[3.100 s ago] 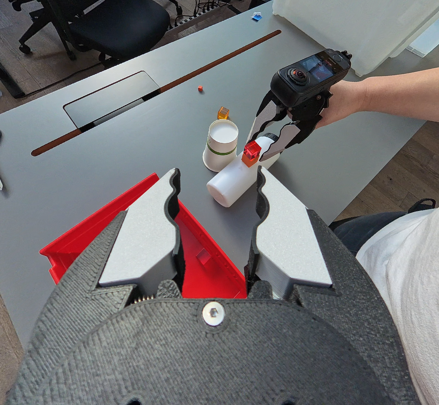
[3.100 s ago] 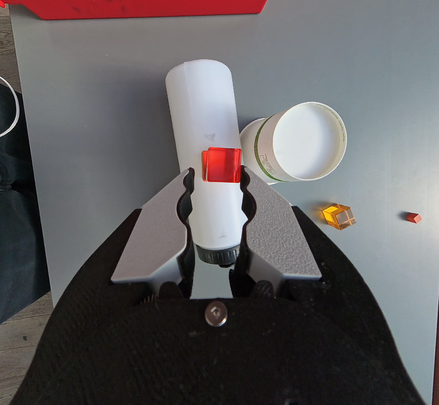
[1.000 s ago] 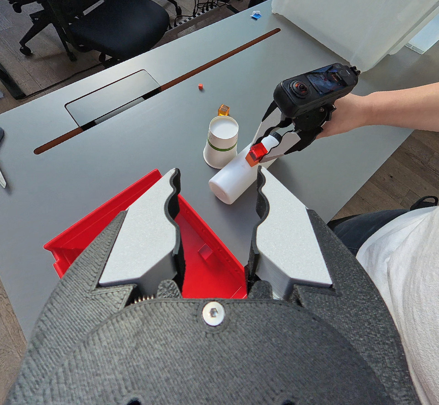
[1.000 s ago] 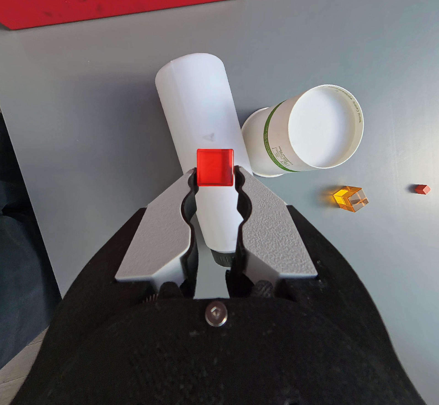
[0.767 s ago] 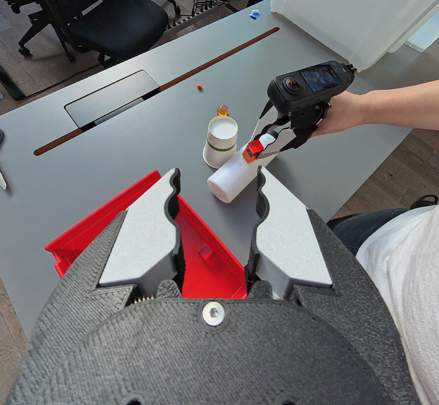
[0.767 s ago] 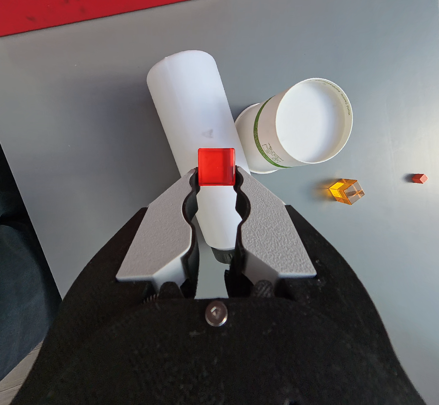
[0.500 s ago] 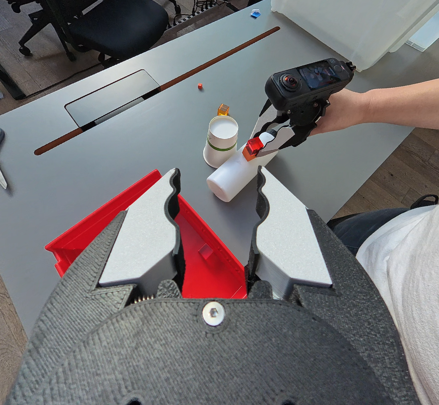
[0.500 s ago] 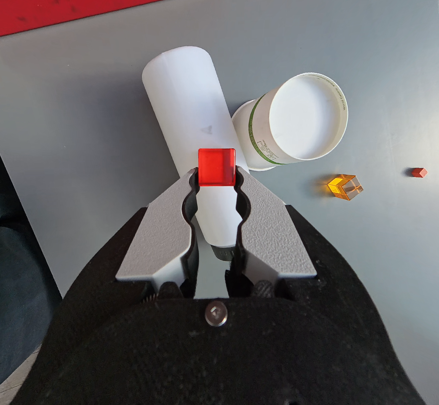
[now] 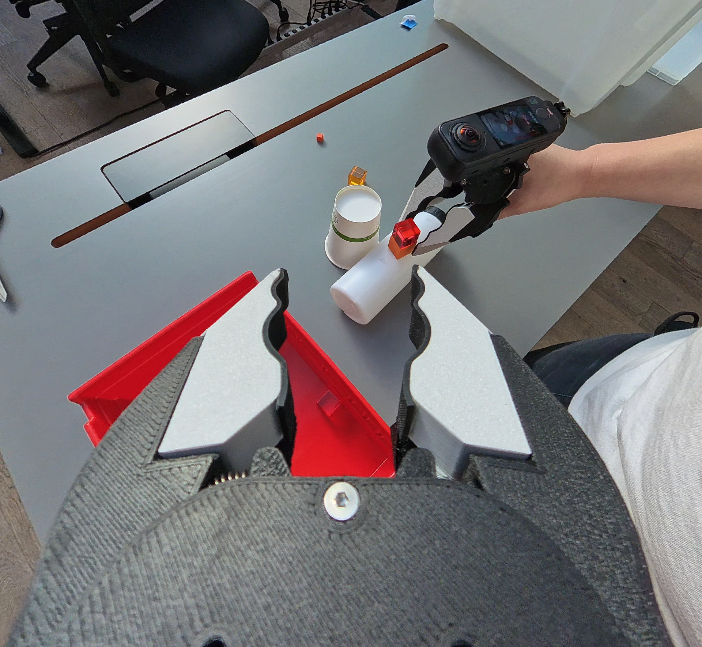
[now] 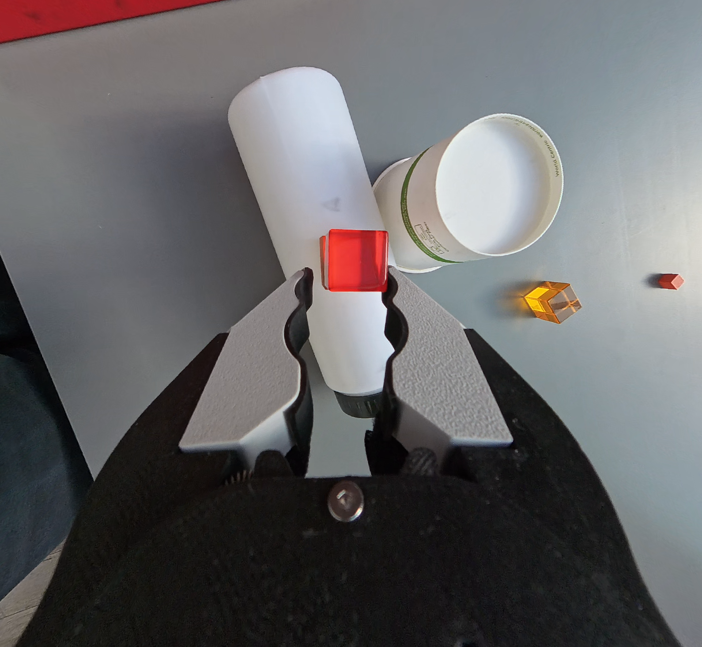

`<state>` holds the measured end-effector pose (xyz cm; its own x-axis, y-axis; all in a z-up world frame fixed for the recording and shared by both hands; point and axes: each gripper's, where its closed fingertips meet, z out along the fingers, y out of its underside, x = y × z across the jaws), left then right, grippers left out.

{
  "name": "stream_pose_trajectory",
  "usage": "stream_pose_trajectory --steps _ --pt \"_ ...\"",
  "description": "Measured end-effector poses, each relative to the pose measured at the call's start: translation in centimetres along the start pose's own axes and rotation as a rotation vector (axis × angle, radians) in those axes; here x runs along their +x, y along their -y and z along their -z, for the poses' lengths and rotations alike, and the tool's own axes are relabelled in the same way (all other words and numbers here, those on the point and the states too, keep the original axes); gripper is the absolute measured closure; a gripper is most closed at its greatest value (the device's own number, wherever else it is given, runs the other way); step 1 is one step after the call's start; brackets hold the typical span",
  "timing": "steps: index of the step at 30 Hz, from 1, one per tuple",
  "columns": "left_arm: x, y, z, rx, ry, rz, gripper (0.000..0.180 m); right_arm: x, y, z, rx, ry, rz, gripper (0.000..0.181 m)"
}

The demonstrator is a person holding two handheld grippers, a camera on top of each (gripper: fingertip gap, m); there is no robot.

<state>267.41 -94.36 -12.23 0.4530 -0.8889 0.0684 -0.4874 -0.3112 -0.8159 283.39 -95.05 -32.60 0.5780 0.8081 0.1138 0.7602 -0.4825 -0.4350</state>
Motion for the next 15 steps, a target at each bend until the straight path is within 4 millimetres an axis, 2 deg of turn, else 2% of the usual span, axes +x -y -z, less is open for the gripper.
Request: stream_pose_trajectory --steps 15 --pt "-0.22 0.06 -0.14 -0.002 0.001 0.003 0.116 0.39 0.42 0.22 0.020 0.005 0.002 0.145"
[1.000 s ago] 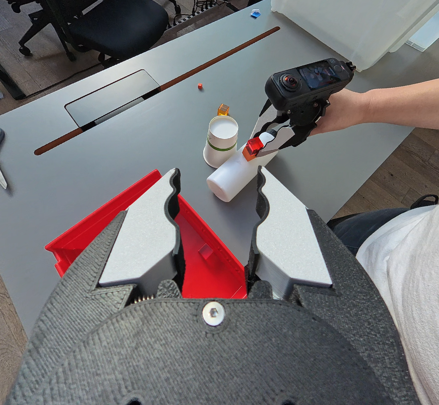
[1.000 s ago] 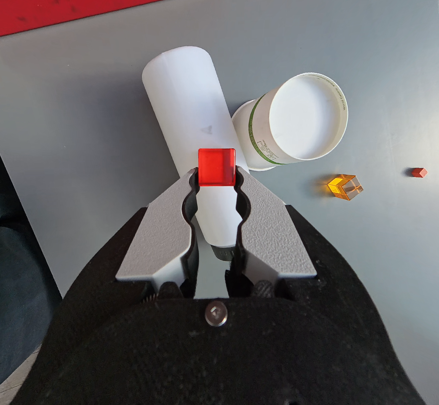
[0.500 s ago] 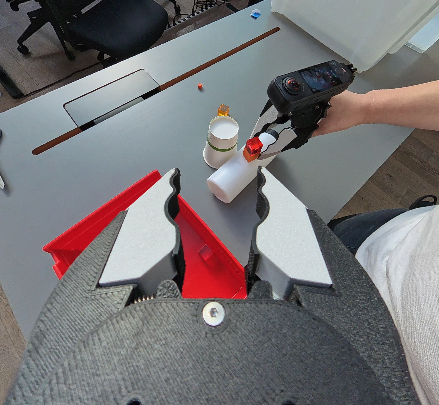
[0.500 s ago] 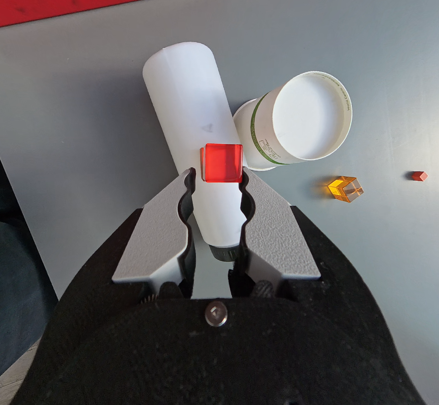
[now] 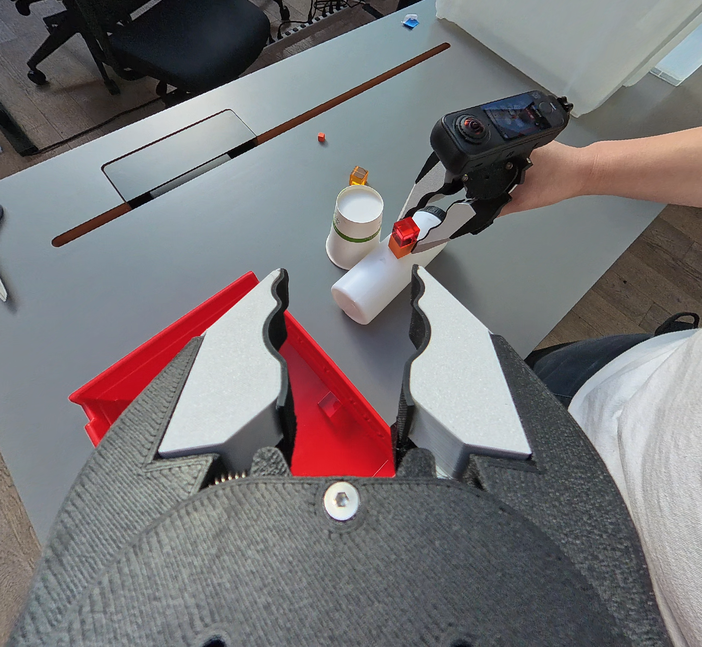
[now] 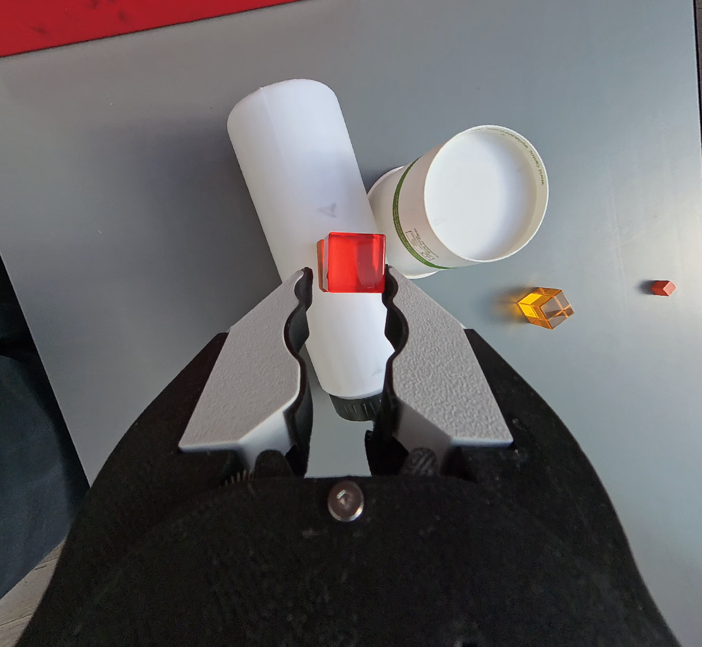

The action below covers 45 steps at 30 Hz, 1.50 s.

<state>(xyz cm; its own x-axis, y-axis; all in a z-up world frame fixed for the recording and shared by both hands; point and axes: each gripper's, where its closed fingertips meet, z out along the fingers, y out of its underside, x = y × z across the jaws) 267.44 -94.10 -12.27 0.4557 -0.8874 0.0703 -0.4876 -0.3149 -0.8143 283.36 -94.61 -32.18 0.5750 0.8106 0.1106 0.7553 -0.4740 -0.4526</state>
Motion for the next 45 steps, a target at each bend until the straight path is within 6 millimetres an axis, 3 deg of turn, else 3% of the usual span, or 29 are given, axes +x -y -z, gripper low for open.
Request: stream_pose_trajectory --steps 5,17,29,39,45 --pt "0.0 0.0 0.0 -0.002 0.001 0.000 0.116 0.0 0.1 -0.1 -0.001 -0.001 0.005 0.153" --pt "-0.1 0.0 0.0 -0.002 -0.001 -0.003 0.116 0.3 0.6 -0.3 0.005 -0.056 -0.097 0.154" --pt "-0.2 0.1 -0.1 -0.008 -0.006 -0.010 0.116 -0.4 0.3 -0.5 -0.007 -0.028 -0.049 0.148" --pt "-0.2 0.0 -0.2 -0.010 -0.008 -0.006 0.116 -0.7 0.4 -0.2 0.005 -0.029 -0.002 0.154" --pt "-0.3 0.0 -0.2 -0.007 -0.008 -0.004 0.116 -1.9 1.0 0.4 0.051 0.014 0.041 0.154"
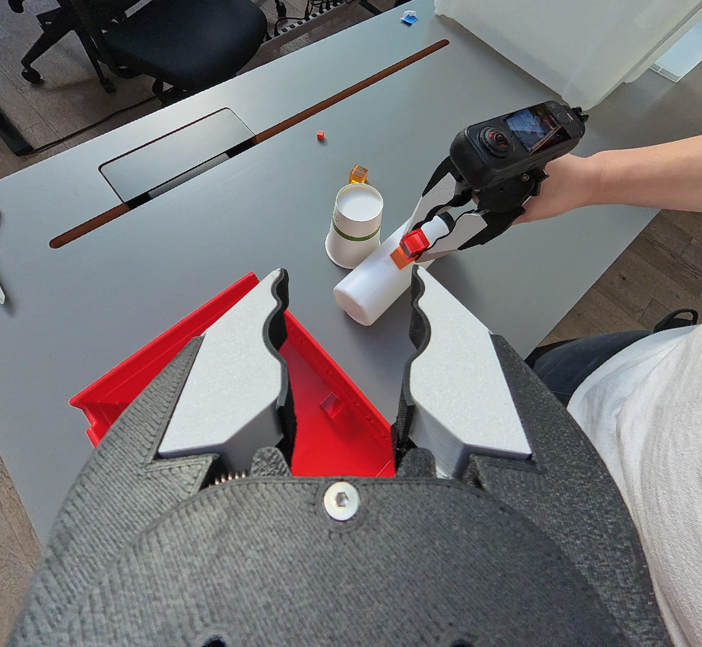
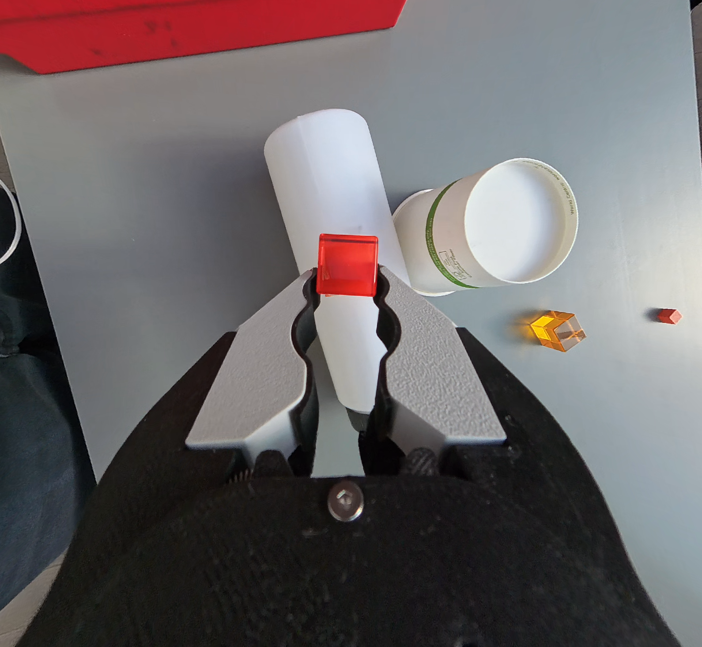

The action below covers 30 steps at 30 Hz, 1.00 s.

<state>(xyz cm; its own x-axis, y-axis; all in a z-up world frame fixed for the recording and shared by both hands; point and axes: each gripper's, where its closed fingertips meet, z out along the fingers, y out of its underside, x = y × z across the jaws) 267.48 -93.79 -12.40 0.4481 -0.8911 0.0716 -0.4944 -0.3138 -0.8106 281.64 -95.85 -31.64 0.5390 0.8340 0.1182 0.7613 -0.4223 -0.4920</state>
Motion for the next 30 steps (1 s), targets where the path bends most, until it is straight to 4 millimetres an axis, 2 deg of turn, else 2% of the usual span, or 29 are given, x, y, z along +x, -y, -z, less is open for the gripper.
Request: stream_pose_trajectory --steps 5,11,14,22,27,30 --pt "-0.1 0.0 0.0 0.001 0.000 0.000 0.116 -0.6 -0.5 -0.3 -0.010 0.014 0.040 0.155" --pt "0.0 0.1 -0.1 -0.004 -0.001 -0.004 0.116 0.2 -0.5 -0.6 -0.026 0.011 0.033 0.155" --pt "0.0 0.1 -0.2 -0.005 -0.002 -0.005 0.116 0.6 -1.0 -0.9 -0.052 0.009 0.035 0.148" --pt "-0.1 -0.1 -0.2 -0.010 0.001 0.002 0.116 1.3 -0.5 -0.9 -0.035 -0.004 0.040 0.148" --pt "-0.1 -0.1 -0.3 -0.014 -0.002 -0.003 0.116 1.5 -0.3 -1.0 -0.036 0.015 0.030 0.155" --pt "-0.1 0.0 -0.4 -0.014 -0.004 -0.006 0.116 2.2 -0.3 -1.0 -0.045 -0.005 0.011 0.154"
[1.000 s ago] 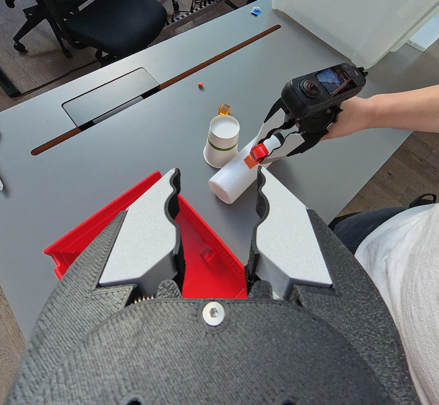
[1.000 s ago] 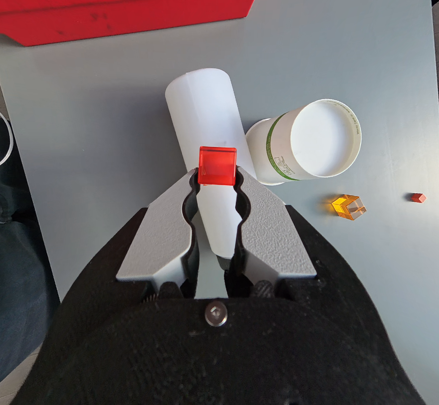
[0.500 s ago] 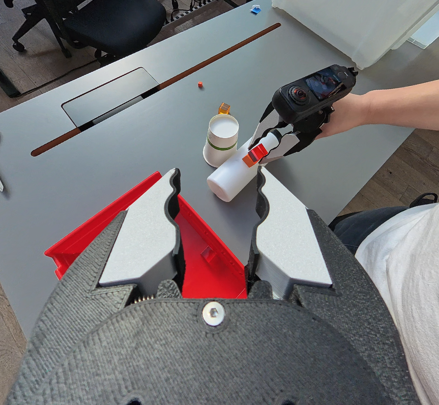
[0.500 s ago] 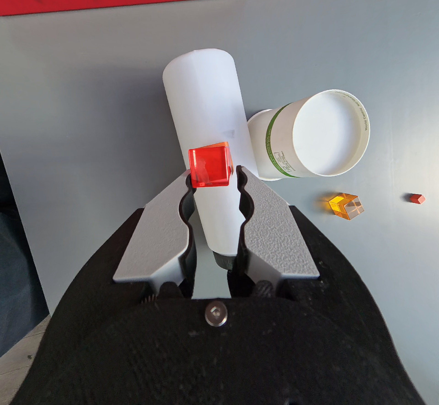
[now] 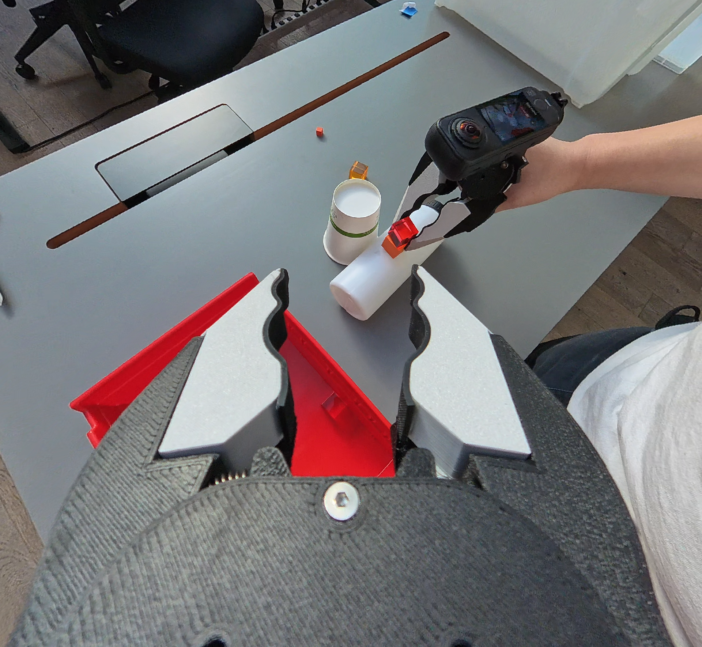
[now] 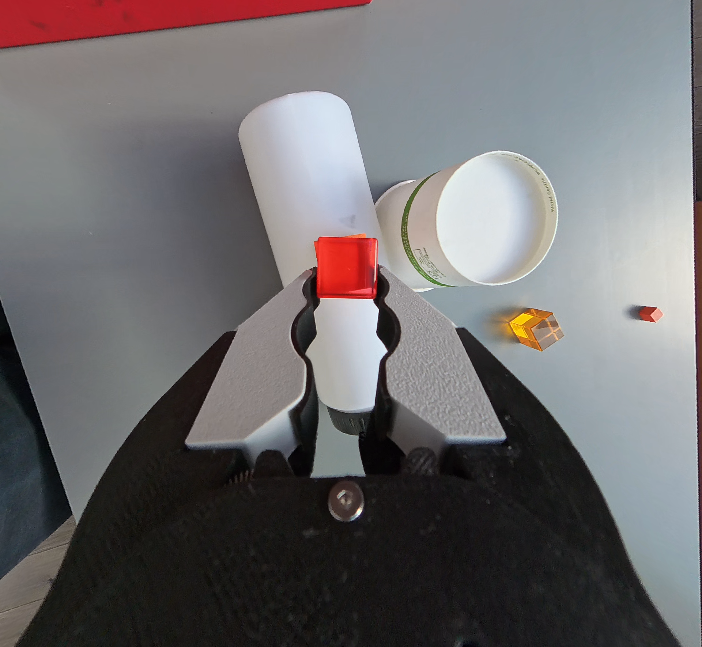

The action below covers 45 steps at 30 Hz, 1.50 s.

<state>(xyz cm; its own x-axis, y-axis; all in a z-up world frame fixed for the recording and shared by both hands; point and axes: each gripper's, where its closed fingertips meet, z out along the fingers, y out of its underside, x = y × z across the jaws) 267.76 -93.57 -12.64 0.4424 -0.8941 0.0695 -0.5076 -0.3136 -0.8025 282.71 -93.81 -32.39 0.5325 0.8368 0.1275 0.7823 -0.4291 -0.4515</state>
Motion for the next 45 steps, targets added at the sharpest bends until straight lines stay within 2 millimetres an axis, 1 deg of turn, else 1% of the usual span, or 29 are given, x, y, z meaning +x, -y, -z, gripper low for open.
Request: stream_pose_trajectory --steps 5,8,18,20,22,23,25,26,28,29,31,32,33,34,37,40,44,45 --pt "-0.1 0.0 -0.1 -0.006 0.000 -0.001 0.116 0.2 0.0 -0.1 -0.002 0.020 -0.023 0.154" --pt "-0.3 0.0 -0.2 -0.005 -0.002 0.001 0.116 0.2 -0.1 -0.4 -0.014 0.019 -0.022 0.143" --pt "-0.3 0.0 -0.3 -0.007 -0.003 0.001 0.116 0.0 0.2 -0.3 0.003 0.019 -0.013 0.144" --pt "-0.3 0.0 -0.3 -0.006 -0.003 0.001 0.116 -0.3 0.1 -0.4 -0.001 0.034 -0.013 0.153" --pt "-0.3 0.0 -0.4 -0.006 -0.002 0.003 0.116 -0.2 0.0 -0.2 -0.003 0.031 -0.028 0.154" --pt "-0.4 -0.1 -0.4 -0.008 0.000 0.002 0.116 -0.2 0.1 0.3 0.005 0.029 -0.035 0.154" --pt "-0.5 0.0 -0.2 -0.007 0.008 -0.004 0.116 0.7 1.0 2.5 0.094 -0.012 -0.095 0.154" --pt "-0.6 0.1 -0.1 -0.003 0.012 -0.006 0.116 1.5 1.6 3.8 0.148 -0.033 -0.145 0.154" --pt "-0.8 0.2 0.2 0.006 0.021 -0.007 0.116 4.0 2.1 5.3 0.197 -0.086 -0.234 0.154" --pt "-0.9 0.2 0.3 0.010 0.026 -0.004 0.116 5.4 2.4 5.5 0.199 -0.104 -0.266 0.154" --pt "-1.1 0.3 0.3 0.017 0.028 0.008 0.116 7.4 3.4 5.0 0.189 -0.095 -0.296 0.154" --pt "-1.1 0.3 0.4 0.021 0.027 0.013 0.116 7.9 3.7 4.4 0.166 -0.086 -0.295 0.154" --pt "-1.1 0.4 0.4 0.026 0.027 0.013 0.116 8.1 3.7 3.6 0.116 -0.074 -0.287 0.154" --pt "-1.0 0.5 0.4 0.030 0.028 0.009 0.116 8.2 3.4 2.9 0.066 -0.066 -0.275 0.154" --pt "-1.0 0.5 0.7 0.033 0.036 0.003 0.116 7.6 3.4 1.9 0.027 -0.061 -0.209 0.154" --pt "-1.0 -0.1 1.0 0.038 0.036 0.022 0.116 7.3 3.3 1.2 -0.007 -0.074 -0.158 0.154" --pt "-1.4 -0.9 1.3 0.028 0.042 0.037 0.116 7.0 3.0 0.5 -0.023 -0.075 -0.148 0.154" --pt "-1.4 -1.0 1.3 0.026 0.042 0.040 0.116 7.1 3.0 0.5 -0.023 -0.088 -0.140 0.149"
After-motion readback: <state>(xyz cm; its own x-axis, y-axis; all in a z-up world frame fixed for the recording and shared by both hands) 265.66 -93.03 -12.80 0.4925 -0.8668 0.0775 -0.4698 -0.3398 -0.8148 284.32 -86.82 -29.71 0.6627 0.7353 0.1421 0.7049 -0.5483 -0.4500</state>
